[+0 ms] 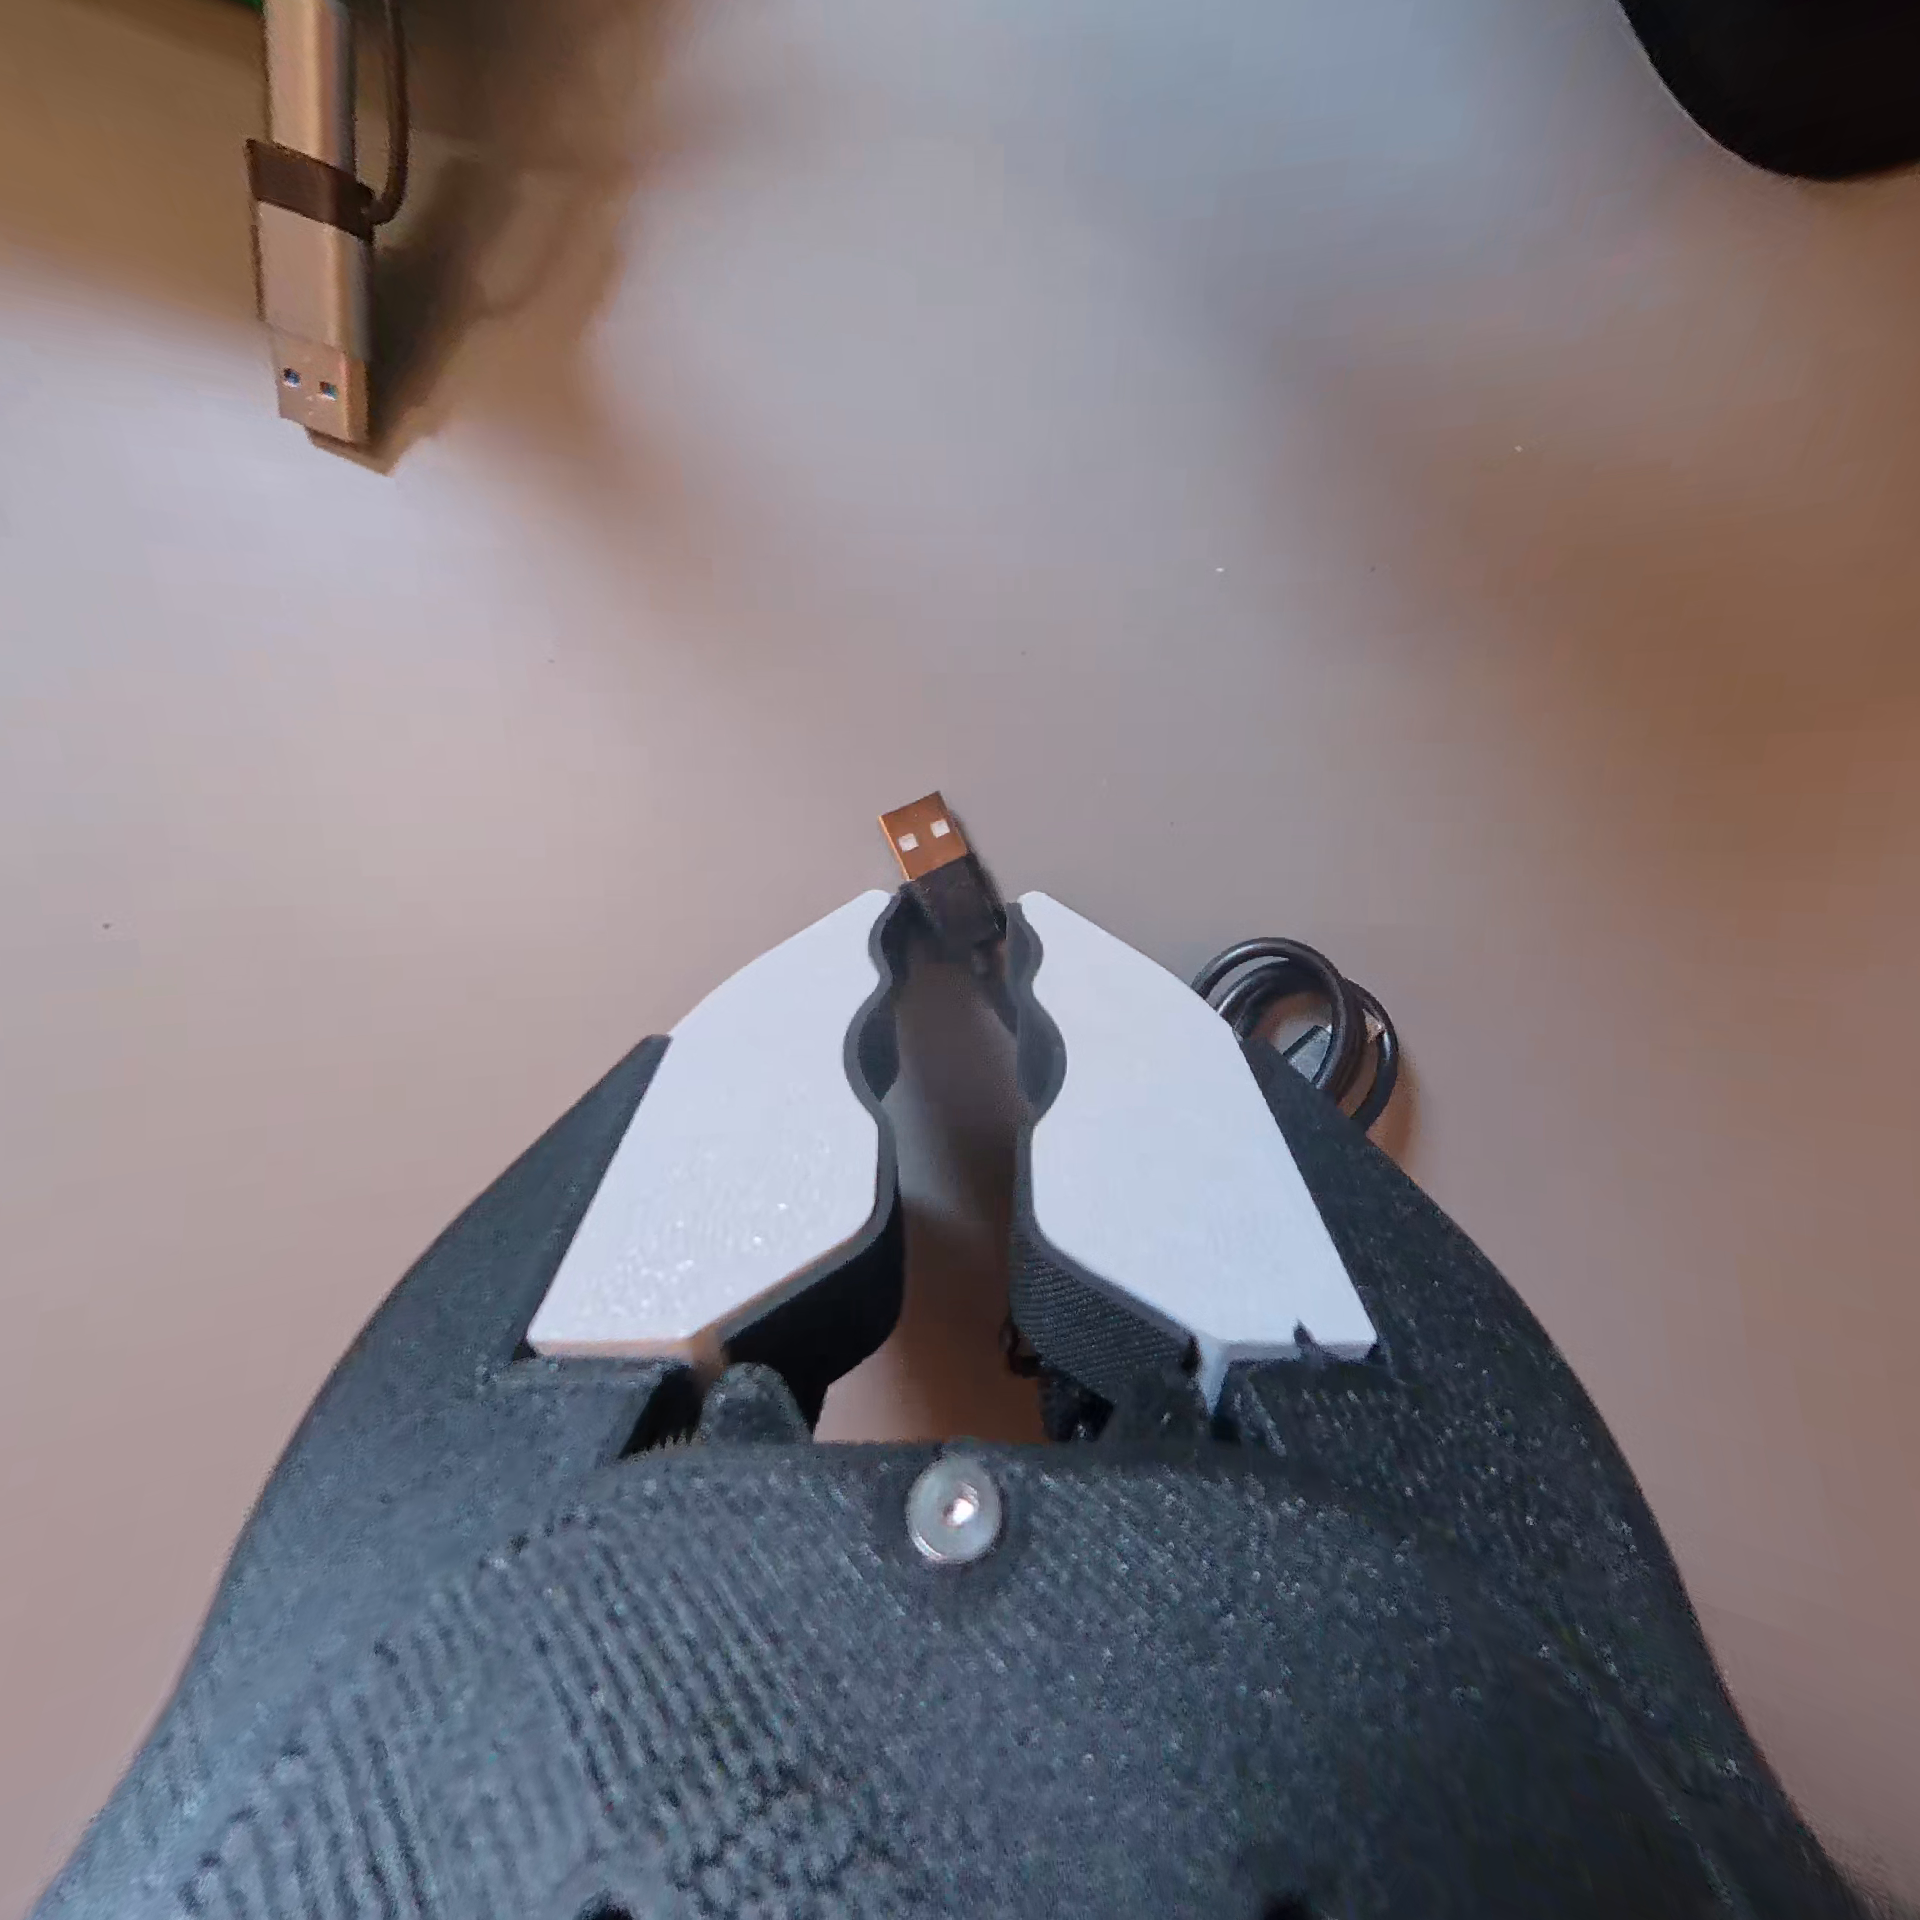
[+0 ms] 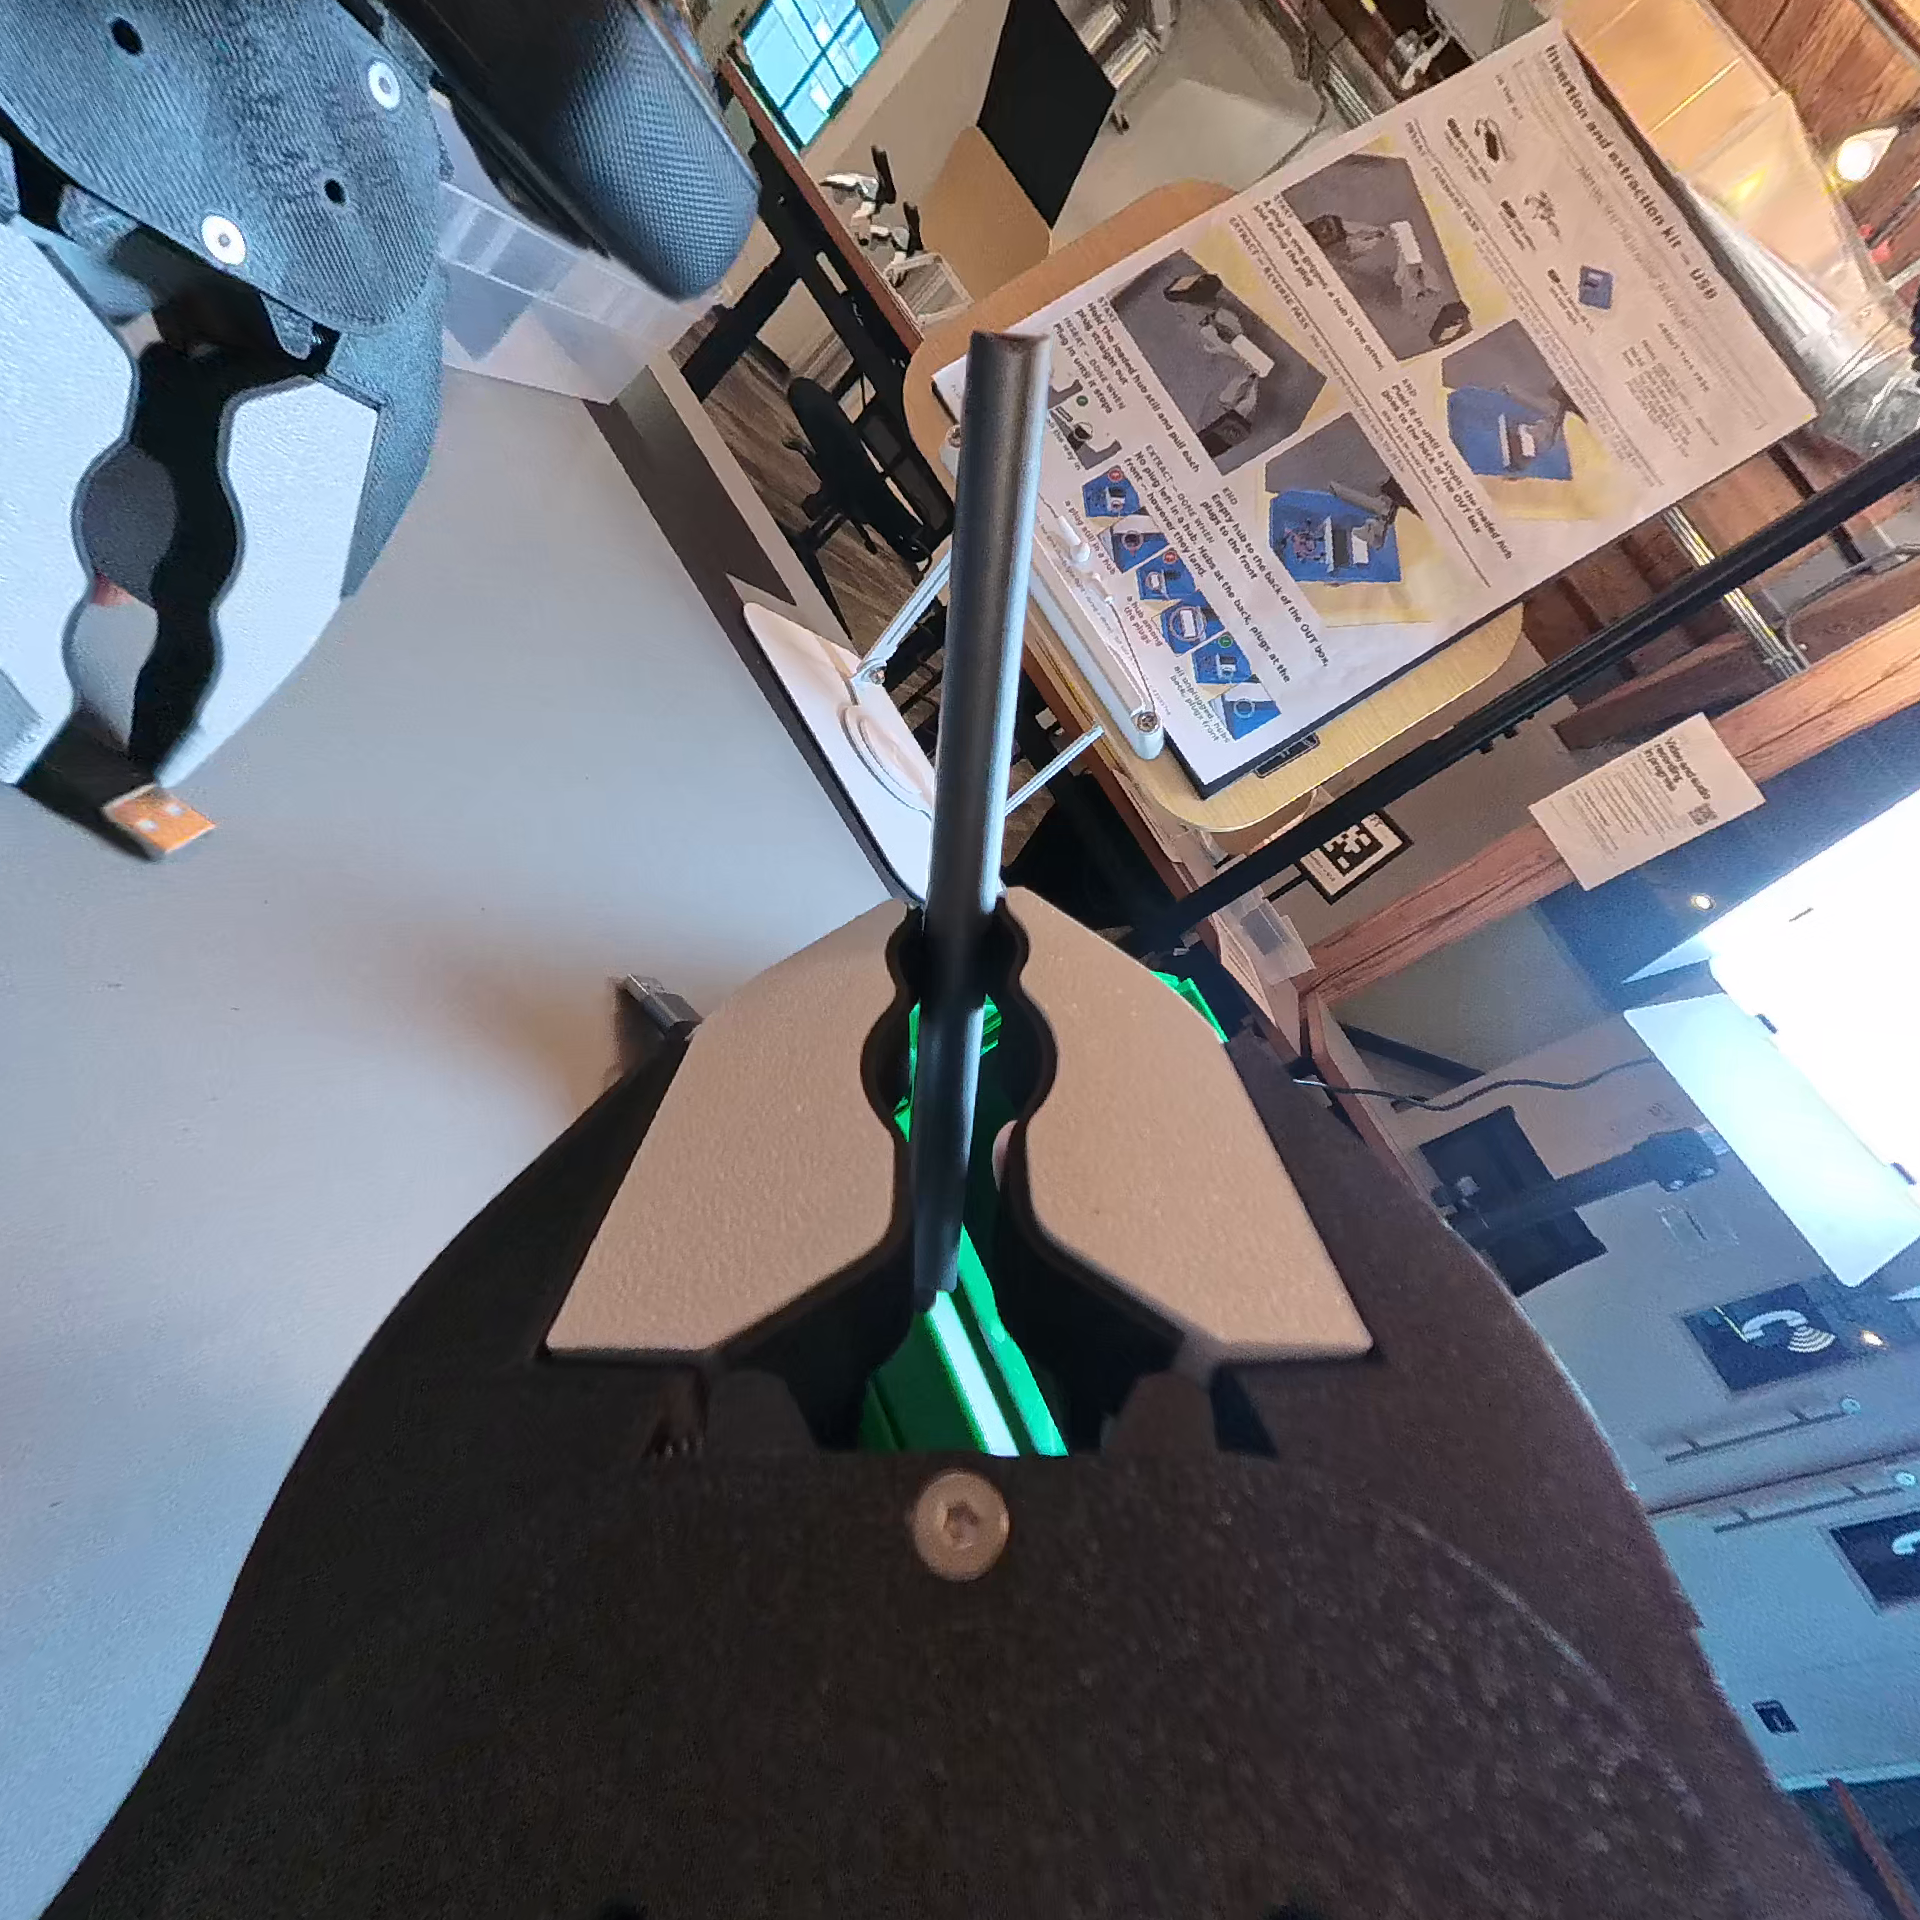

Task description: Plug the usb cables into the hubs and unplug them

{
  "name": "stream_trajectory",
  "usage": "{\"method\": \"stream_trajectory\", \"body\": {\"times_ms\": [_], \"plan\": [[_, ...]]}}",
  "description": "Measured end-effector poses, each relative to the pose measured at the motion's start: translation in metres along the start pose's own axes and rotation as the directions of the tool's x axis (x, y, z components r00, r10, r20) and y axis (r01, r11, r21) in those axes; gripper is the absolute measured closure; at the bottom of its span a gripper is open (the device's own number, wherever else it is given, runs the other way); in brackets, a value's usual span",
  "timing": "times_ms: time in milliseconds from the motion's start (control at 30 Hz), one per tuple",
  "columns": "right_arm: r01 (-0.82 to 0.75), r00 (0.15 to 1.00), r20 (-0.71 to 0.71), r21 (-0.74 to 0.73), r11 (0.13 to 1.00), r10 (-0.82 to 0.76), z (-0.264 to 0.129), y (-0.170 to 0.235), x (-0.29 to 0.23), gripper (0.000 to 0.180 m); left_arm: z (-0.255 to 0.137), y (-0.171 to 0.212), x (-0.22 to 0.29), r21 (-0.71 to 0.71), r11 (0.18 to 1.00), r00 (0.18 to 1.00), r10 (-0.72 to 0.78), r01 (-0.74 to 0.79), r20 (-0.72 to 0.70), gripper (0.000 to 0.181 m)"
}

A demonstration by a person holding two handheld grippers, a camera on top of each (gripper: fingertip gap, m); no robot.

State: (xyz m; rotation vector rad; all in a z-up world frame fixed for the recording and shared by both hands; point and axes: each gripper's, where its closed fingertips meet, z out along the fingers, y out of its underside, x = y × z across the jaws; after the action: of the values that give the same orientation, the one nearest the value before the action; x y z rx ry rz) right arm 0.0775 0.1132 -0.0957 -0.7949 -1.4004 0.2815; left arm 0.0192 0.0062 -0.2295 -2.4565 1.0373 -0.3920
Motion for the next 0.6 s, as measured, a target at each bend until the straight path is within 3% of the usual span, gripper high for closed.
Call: {"method": "stream_trajectory", "body": {"times_ms": [200,267,433,600], "plan": [[-0.003,1.0,0.0,0.001,1.0,0.003,0.0,0.0,0.0,0.168,-0.009,-0.001,0.021,0.053,0.991,0.984,0.129,-0.124,-0.123,0.163],[-0.005,1.0,0.0,0.001,1.0,0.005,0.0,0.0,0.0,0.168,-0.012,-0.002,0.016,0.059,0.994,0.99,0.096,-0.09,-0.101,0.162],[0.0,1.0,-0.001,-0.001,1.0,0.0,0.0,0.001,0.0,0.168,-0.006,0.003,0.012,-0.013,0.999,0.999,0.039,-0.04,-0.029,0.139],[0.001,1.0,-0.008,-0.004,1.0,-0.001,0.0,0.002,0.002,0.168,0.001,0.001,0.015,-0.06,0.998,0.999,0.032,-0.031,0.017,0.15]]}}
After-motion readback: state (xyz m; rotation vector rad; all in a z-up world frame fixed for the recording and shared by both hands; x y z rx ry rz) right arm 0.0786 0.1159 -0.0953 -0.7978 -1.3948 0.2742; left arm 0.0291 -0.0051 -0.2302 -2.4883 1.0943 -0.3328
